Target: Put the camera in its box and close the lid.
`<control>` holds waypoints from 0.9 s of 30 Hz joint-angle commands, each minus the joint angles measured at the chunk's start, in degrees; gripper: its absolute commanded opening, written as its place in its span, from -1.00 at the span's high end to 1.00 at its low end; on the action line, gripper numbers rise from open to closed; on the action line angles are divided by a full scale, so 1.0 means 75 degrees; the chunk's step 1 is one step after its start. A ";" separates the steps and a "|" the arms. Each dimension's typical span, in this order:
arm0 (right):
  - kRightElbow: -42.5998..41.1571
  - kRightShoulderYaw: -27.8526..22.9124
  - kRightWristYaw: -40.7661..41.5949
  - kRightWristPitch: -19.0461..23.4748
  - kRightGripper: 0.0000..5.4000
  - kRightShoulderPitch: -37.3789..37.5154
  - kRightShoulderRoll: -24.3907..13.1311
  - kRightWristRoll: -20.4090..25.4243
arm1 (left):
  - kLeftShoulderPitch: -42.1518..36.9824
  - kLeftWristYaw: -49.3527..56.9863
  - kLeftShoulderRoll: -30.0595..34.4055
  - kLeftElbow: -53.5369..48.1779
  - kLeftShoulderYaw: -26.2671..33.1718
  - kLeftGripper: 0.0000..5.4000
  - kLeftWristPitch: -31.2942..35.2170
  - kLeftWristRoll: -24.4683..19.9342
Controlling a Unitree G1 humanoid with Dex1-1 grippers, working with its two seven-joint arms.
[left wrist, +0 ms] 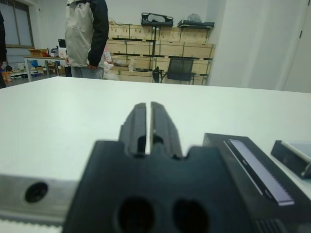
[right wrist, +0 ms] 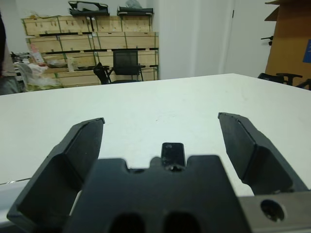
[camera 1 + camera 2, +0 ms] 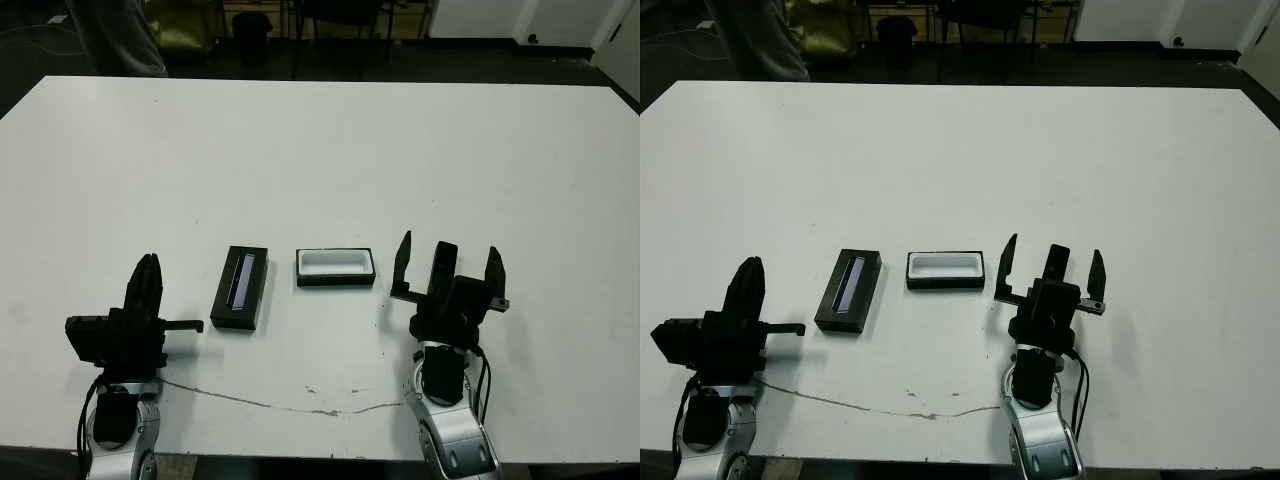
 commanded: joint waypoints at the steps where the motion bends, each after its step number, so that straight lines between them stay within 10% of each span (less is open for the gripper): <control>1: 0.0278 -0.0151 -0.0174 0.0061 -0.99 -0.0167 0.0596 0.0087 | 0.0109 0.0037 -0.0021 0.0380 -0.0032 1.00 0.0185 0.0108; 27: 0.2219 -0.0644 -0.0670 0.0294 -0.99 -0.0894 0.0469 0.0004 | 0.0136 -0.0055 -0.0005 0.0357 -0.0041 1.00 0.0202 0.0058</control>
